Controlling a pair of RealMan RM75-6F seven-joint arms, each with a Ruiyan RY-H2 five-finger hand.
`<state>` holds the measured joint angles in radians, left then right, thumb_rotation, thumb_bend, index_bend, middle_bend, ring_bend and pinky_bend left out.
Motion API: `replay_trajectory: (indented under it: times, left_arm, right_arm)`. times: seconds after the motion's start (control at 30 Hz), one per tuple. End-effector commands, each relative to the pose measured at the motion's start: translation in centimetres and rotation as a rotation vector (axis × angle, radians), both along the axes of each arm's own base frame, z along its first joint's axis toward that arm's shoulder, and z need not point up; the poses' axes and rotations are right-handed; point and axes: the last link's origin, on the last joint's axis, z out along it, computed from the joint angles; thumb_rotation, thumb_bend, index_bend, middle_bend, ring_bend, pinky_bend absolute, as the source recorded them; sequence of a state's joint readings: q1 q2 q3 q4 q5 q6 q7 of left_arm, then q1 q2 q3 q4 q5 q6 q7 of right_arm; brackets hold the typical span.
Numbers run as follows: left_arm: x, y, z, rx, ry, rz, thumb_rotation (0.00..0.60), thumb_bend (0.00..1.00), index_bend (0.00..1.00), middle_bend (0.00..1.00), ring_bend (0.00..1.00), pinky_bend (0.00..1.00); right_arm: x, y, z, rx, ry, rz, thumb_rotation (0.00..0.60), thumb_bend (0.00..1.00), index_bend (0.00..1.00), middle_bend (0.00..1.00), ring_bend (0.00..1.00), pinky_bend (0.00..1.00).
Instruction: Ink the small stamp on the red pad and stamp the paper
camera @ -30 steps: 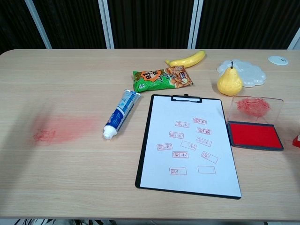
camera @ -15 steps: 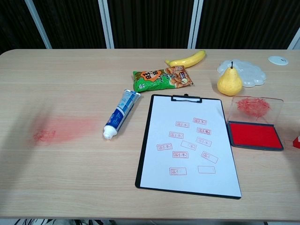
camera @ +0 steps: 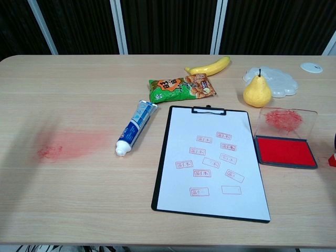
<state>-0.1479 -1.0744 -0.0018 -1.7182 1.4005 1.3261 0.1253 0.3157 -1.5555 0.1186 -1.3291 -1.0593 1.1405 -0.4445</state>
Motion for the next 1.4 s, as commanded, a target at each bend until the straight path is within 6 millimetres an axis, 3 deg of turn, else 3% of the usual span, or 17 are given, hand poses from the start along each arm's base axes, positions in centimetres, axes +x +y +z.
replay_trajectory:
  times: [0.03,0.33,0.67,0.8,0.87,0.93,1.03,1.27,1.4]
  left_arm:
    - [0.0,0.0,0.0,0.000,0.000,0.000,0.600,0.02,0.00,0.00,0.00,0.00]
    - [0.0,0.0,0.0,0.000,0.000,0.000,0.600,0.02,0.00,0.00,0.00,0.00]
    - [0.0,0.0,0.0,0.000,-0.002,-0.003,0.600,0.02,0.00,0.00,0.00,0.00]
    - [0.0,-0.1,0.1,0.001,-0.005,-0.004,0.600,0.02,0.00,0.00,0.00,0.00]
    - [0.0,-0.1,0.1,0.001,-0.006,-0.006,0.600,0.02,0.00,0.00,0.00,0.00]
    - [0.0,-0.1,0.2,0.001,-0.001,-0.011,0.600,0.02,0.00,0.00,0.00,0.00]
    - [0.1,-0.1,0.1,-0.004,0.003,-0.022,0.600,0.02,0.00,0.00,0.00,0.00]
    - [0.2,-0.4,0.3,-0.002,0.001,-0.046,0.600,0.02,0.00,0.00,0.00,0.00]
    - [0.1,-0.6,0.4,-0.001,0.001,-0.055,0.600,0.02,0.00,0.00,0.00,0.00]
  right_arm:
    - [0.0,0.0,0.0,0.001,0.001,0.000,0.600,0.42,0.46,0.44,0.73,0.77]
    - [0.0,0.0,0.1,0.007,0.009,0.000,0.600,0.40,0.33,0.31,0.72,0.77]
    - [0.5,0.3,1.2,-0.008,0.023,0.006,0.600,0.13,0.19,0.22,0.70,0.77]
    - [1.4,0.6,2.1,-0.018,0.028,0.037,0.600,0.12,0.11,0.16,0.55,0.72]
    - [2.2,1.0,3.0,-0.028,0.023,0.067,0.600,0.11,0.07,0.11,0.46,0.62]
    - [2.9,1.5,3.8,-0.034,0.015,0.091,0.600,0.08,0.01,0.04,0.28,0.41]
    - [3.7,2.7,5.8,-0.035,0.024,0.132,0.600,0.06,0.00,0.00,0.04,0.24]
    - [3.5,6.0,11.0,-0.142,0.021,0.251,0.600,0.06,0.00,0.00,0.00,0.20]
    - [2.6,7.4,12.6,-0.172,0.000,0.287,0.600,0.06,0.00,0.00,0.00,0.20]
